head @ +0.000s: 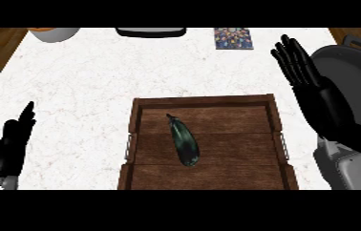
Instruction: Pick the eggplant from the tray and place it in the pot
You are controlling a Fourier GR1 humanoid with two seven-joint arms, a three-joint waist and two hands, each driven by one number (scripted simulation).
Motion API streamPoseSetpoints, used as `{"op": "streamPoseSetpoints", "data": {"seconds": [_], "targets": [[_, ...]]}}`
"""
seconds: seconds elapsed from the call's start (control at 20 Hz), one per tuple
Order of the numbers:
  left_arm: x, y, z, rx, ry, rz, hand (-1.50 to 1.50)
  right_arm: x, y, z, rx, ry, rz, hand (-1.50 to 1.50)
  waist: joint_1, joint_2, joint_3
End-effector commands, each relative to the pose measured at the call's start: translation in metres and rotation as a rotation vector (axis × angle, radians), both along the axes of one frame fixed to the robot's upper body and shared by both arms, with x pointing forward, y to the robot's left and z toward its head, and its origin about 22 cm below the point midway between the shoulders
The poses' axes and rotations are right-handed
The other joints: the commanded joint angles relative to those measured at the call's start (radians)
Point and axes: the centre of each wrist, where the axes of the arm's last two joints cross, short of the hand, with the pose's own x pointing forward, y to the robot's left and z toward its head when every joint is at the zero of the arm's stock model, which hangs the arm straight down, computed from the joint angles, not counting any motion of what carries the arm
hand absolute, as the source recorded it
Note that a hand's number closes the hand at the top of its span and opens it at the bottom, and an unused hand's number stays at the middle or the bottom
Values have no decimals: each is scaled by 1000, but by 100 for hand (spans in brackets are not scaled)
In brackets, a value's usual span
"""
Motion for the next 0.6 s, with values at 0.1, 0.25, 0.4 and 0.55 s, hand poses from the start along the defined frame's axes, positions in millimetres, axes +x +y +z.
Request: {"op": "streamPoseSetpoints", "data": {"seconds": [0.1,0.25,0.4,0.55], "targets": [[15,-18,9,23,-53,-74,0,-4,76,-19,-298,140,-98,150,14,-6,-1],[29,-15,31,62,-124,-114,0,-2,91,-46,-526,301,-159,150,33,-2,-11],[10,-9,4,-27,34,-35,0,17,42,-8,-663,-98,-513,-150,-30,-35,-11],[17,-18,4,-48,32,-46,0,-1,93,-35,-722,-137,-528,-150,-20,-22,-5]]}}
